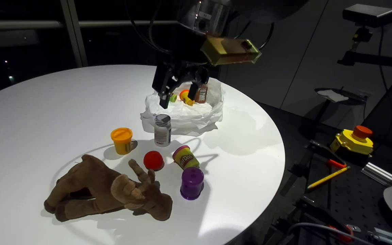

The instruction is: Pick the objects on the table and put them in the plastic bag

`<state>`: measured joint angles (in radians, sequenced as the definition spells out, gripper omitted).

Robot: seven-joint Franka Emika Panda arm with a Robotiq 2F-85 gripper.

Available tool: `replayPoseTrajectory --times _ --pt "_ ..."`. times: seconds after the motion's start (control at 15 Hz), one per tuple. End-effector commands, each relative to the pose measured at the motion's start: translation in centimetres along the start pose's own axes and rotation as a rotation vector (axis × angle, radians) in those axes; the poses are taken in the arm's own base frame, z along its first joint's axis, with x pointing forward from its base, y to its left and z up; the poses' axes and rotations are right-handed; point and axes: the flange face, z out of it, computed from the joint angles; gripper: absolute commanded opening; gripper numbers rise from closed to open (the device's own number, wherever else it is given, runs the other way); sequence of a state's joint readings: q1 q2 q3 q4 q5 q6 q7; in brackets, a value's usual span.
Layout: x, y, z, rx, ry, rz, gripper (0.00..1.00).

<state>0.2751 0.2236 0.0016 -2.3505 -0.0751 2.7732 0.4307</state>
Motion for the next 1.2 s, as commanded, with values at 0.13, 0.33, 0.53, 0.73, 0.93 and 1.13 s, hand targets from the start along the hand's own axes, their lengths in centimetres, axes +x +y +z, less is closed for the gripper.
replayPoseTrajectory --times 0.13,0.33,0.53,0.73,0.93,1.13 --pt "0.3 -0.4 3.3 -0.031 -0.044 -0.054 1.0" --pt "0.7 -0.7 4.5 -0.031 -0.052 -0.075 1.0" --pt "1.7 -1.1 5.1 -0.034 -0.041 -0.087 1.0" --pt "2.7 -1.5 5.8 -0.029 -0.039 -0.089 1.0" --pt "3.4 -1.7 6.6 -0.031 -0.041 -0.097 0.74" --pt "4.0 -1.6 6.9 -0.038 -0.035 -0.099 0.64"
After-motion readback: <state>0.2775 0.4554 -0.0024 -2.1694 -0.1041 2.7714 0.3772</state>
